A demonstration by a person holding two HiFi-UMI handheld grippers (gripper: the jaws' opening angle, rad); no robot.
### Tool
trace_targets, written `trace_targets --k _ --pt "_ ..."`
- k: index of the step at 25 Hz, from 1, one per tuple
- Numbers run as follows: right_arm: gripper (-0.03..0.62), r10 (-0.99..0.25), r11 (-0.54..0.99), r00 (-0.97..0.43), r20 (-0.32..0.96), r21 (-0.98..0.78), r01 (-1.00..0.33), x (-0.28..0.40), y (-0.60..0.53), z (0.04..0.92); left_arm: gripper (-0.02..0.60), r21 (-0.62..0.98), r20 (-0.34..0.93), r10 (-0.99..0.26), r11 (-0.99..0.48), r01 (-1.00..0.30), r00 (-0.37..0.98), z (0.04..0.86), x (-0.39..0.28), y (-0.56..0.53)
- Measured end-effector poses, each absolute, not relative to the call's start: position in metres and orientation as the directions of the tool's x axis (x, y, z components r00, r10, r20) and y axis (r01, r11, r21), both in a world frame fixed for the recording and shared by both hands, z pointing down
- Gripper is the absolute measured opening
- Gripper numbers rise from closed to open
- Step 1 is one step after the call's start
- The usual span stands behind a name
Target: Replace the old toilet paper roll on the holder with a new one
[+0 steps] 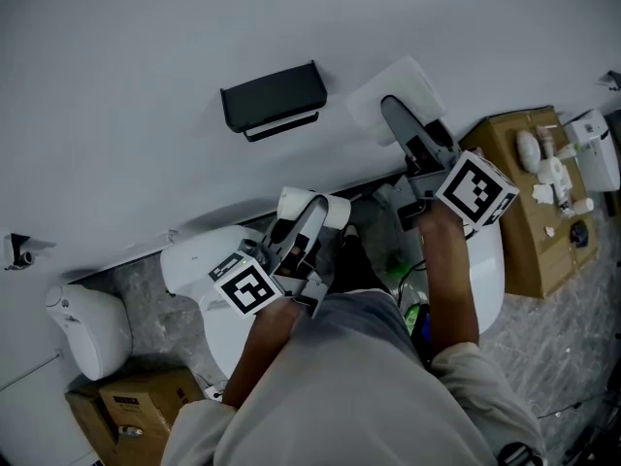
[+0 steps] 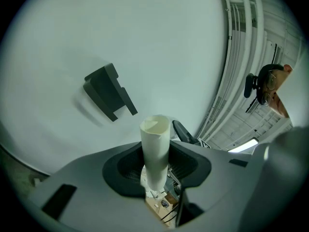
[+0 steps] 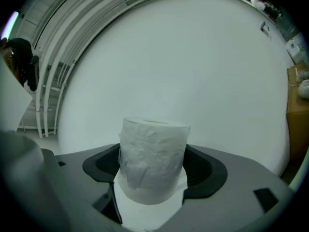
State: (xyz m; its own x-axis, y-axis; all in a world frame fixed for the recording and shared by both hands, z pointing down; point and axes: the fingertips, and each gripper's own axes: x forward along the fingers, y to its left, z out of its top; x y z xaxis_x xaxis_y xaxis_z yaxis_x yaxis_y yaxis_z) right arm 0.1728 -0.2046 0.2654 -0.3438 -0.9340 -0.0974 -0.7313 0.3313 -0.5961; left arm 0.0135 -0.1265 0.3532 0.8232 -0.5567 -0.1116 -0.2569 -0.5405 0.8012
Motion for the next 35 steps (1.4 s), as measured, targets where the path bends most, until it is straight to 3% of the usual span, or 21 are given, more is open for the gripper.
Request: trace_targets --k 7,12,17,35 --pt "0.408 -0.935 0.301 -0.343 -0.086 -0.704 -0.643 0.185 -0.215 0.302 0.129 0.801 -0.103 -0.552 -0.539 -0.260 0.827 0.355 0.014 -0.126" --pt "0.408 -0.961 0.129 -0.276 0.034 -0.825 -0.551 0.199 -0.219 0.349 0.129 0.806 -0.092 -0.582 -0.520 -0.282 0.808 0.358 0.011 -0.127" --pt "0.408 -0.943 0.155 -0.332 0.014 -0.865 -0.477 0.189 -0.233 0.365 0.129 0.804 -0.089 -0.598 -0.515 -0.296 0.797 0.359 0.009 -0.127" --pt "0.407 -0.952 0.070 -0.302 0.036 -0.940 -0.334 0.160 -0.277 0.411 0.129 0.821 -0.075 -0.664 -0.464 -0.331 0.744 0.367 -0.028 -0.139"
